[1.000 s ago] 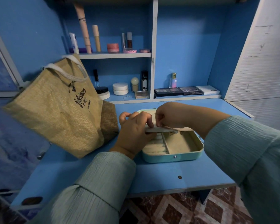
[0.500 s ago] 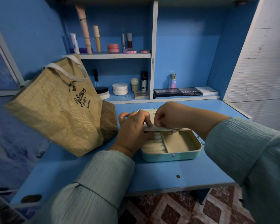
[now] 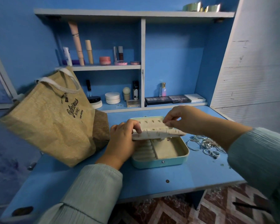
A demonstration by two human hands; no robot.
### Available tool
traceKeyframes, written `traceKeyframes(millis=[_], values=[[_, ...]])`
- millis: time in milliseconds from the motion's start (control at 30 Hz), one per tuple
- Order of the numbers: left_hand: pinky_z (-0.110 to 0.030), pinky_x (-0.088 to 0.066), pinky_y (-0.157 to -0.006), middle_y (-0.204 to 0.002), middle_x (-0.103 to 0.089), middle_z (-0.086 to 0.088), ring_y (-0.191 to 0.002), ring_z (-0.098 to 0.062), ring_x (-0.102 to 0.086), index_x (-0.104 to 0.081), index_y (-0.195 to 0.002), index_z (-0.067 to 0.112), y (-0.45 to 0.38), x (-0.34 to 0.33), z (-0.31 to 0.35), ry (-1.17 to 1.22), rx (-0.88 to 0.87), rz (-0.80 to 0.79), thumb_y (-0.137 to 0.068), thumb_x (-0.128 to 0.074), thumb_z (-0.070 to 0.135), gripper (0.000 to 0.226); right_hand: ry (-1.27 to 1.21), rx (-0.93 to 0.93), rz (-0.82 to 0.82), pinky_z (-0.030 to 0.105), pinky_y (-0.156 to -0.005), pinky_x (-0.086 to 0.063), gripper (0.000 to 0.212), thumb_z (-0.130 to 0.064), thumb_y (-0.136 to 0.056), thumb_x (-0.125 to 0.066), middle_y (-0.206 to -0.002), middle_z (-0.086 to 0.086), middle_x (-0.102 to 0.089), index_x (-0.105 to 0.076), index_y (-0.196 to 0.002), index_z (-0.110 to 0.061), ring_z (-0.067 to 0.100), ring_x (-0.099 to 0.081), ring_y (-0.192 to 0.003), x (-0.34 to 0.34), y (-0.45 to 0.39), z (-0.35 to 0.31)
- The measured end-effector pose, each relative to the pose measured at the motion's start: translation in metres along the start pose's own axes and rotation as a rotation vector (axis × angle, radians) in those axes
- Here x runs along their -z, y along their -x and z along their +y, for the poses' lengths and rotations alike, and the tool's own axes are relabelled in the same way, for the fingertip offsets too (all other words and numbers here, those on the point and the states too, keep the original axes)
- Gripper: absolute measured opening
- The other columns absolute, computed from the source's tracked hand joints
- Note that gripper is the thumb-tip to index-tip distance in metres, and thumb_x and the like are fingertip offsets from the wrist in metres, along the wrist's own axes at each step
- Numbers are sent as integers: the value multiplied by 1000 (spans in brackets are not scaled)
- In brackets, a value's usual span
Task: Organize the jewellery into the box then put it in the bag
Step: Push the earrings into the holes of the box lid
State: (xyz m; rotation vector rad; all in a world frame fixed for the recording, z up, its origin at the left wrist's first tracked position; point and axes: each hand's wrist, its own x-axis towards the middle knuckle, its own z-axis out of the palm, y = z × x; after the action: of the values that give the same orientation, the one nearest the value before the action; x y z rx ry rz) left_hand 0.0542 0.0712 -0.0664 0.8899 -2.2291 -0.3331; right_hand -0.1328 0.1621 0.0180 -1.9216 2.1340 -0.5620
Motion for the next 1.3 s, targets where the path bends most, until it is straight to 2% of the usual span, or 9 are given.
traceKeyframes(millis=[200,300,400,600,800,933,1067,1200,1300], values=[[-43,-40,-94,-86,-35,27,-95,-11,-42,-44,-94,30,11,13,16,40,61,-87,-79,-71,17,34,60,-12,-126,22,-82,-38,28,-41,-77,-70,-102,-12,-52,-67,-103,-31,9,-51,-92,8,25,12],[-42,-38,-96,-93,-42,22,-106,-16,-45,-44,-94,34,17,15,21,24,98,-122,-78,-72,29,32,144,3,-129,23,-80,-39,27,-32,-78,-73,-100,-12,-49,-66,-104,-32,9,-50,-90,2,33,18],[-35,-33,-98,-103,-42,18,-111,-15,-40,-46,-93,36,26,16,26,-38,91,-134,-79,-69,40,27,174,7,-28,23,-76,-41,13,-24,-85,-66,-95,-12,-48,-67,-94,-33,9,-49,-83,-6,37,23],[-34,-29,-93,-103,-49,15,-107,-15,-41,-66,-92,33,41,16,31,-152,21,21,-85,-63,38,9,163,-16,82,21,-73,-38,15,-18,-90,-57,-91,-10,-47,-69,-96,-26,7,-46,-78,-20,45,26],[-25,-14,-82,-108,-52,16,-108,-11,-39,-66,-100,35,39,17,45,-290,23,24,-91,-53,41,17,143,-30,151,24,-72,-38,16,-19,-91,-54,-94,-8,-49,-68,-97,-24,11,-48,-80,-25,52,25],[-30,-21,-85,-105,-56,11,-107,-17,-45,-70,-97,31,37,10,58,-272,-4,25,-91,-54,39,19,145,-41,162,23,-71,-39,15,-21,-92,-54,-92,-9,-50,-68,-96,-26,9,-48,-80,-19,58,31],[-29,-23,-86,-113,-54,13,-111,-14,-43,-66,-105,35,32,-3,80,-305,-48,-54,-94,-45,44,25,153,-77,135,22,-74,-41,11,-24,-91,-56,-83,-16,-48,-66,-90,-28,9,-51,-82,-6,70,45],[-31,-23,-93,-119,-50,13,-113,-14,-40,-62,-110,34,24,-23,106,-283,-129,-157,-96,-39,42,28,191,-153,90,19,-65,-41,11,-25,-90,-56,-80,-13,-53,-64,-84,-21,11,-52,-78,7,88,67],[-31,-22,-95,-121,-48,13,-116,-14,-39,-61,-112,34,19,-41,123,-283,-195,-219,-97,-38,42,28,182,-234,56,30,-75,-50,13,-30,-89,-59,-86,-6,-62,-64,-80,-23,17,-58,-82,12,100,88]])
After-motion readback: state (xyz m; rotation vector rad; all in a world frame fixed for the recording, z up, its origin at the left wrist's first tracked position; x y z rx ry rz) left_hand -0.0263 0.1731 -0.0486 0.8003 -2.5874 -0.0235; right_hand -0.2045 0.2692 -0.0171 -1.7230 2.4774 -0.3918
